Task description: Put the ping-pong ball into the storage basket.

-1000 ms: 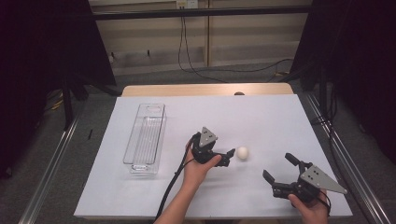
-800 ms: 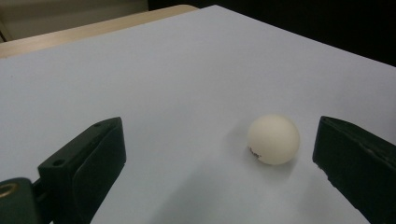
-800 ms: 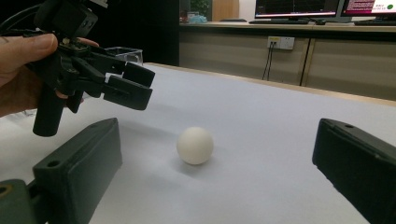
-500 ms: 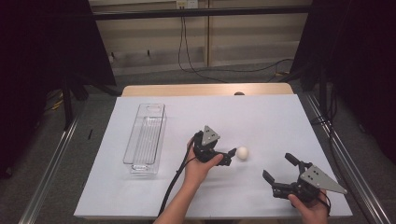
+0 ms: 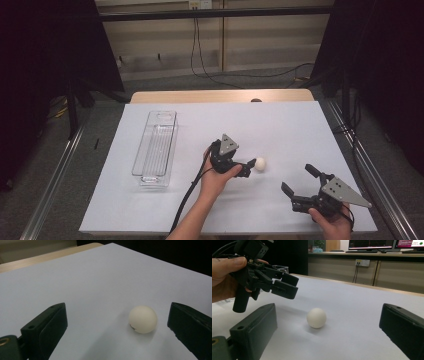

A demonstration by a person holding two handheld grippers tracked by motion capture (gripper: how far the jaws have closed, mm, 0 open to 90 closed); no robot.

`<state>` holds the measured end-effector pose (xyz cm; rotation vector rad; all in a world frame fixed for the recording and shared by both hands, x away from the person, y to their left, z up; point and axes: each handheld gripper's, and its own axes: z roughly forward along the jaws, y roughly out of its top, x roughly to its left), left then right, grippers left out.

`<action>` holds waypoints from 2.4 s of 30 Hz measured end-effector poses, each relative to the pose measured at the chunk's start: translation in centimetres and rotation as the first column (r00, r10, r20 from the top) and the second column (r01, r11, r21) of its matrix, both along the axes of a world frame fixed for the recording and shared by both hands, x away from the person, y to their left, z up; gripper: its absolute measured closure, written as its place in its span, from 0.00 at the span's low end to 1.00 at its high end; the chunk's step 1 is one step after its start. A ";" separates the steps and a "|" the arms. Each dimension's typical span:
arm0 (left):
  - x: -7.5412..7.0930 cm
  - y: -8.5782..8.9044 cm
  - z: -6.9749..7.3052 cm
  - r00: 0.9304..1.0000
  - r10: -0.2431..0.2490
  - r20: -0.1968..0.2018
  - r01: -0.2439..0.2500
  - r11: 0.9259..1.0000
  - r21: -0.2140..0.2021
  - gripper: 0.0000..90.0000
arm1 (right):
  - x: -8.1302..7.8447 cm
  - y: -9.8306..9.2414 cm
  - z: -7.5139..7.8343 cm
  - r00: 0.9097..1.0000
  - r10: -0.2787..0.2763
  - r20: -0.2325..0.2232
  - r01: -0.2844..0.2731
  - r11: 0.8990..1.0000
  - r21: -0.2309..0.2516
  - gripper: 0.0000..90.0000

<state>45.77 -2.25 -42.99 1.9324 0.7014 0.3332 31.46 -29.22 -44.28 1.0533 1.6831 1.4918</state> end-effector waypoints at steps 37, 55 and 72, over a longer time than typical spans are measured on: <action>0.3 -1.4 0.2 0.999 -0.031 -0.016 0.032 0.999 0.025 0.03 | 0.0 0.0 0.0 1.000 0.002 0.001 -0.002 1.000 0.003 0.01; 0.6 -2.6 -0.2 0.998 -0.049 -0.047 0.051 0.998 0.032 0.03 | 0.1 0.0 0.0 1.000 0.003 0.001 -0.003 1.000 -0.001 0.01; 0.9 -3.3 -1.0 0.995 -0.062 -0.080 0.066 0.996 0.054 0.03 | 0.1 0.0 0.0 1.000 -0.001 0.000 0.001 1.000 0.006 0.01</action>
